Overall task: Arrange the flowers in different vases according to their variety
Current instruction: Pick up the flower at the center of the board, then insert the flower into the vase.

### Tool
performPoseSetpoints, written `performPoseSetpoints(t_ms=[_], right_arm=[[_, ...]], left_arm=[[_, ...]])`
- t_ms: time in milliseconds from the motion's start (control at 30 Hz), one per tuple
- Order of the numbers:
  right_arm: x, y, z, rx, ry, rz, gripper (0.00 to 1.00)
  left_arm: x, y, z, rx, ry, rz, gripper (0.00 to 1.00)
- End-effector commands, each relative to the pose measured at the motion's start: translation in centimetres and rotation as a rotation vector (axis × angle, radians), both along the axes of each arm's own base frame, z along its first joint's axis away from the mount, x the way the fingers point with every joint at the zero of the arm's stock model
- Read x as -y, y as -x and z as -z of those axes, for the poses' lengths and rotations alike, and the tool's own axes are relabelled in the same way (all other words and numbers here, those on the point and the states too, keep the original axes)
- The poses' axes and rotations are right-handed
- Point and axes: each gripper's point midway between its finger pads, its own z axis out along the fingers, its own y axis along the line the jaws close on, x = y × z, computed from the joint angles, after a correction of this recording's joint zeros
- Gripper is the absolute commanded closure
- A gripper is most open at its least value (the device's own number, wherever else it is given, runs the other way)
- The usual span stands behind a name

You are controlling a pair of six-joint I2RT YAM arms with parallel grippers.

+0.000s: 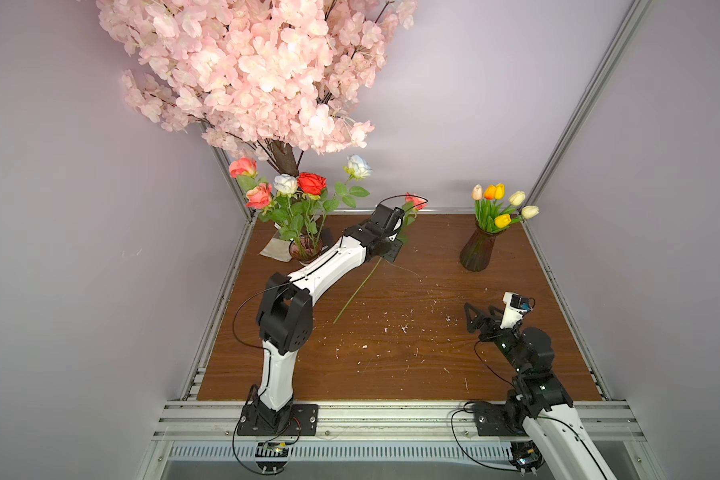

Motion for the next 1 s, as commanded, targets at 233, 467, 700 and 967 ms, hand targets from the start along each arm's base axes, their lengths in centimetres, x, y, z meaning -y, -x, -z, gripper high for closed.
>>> performPoseSetpoints(t_ms=[233,467,700,967], right_arm=[[0.2,-0.3,-0.8,0.037,-0.010,0.021,0.01],[0.4,-0.3,-0.8,0.038,-0.009,0.029,0.01],[0.5,-0.3,-0.8,0.041,-0.006,0.036,0.00],[0.8,-0.2,-1.0,0.051,-0.005,0.049,0.01]], left_arm=[[-5.4,6.2,-13.9,0.410,0.289,-0.054,1.00],[-9.4,12.1,-17.1,0.516,0.436,-0.066,1.00],[-14.3,15.4,-16.9,0.544,0.520,-0.231,1.00],[-20.4,17.0,-17.1,0.611,0.513,-0.480,1.00]])
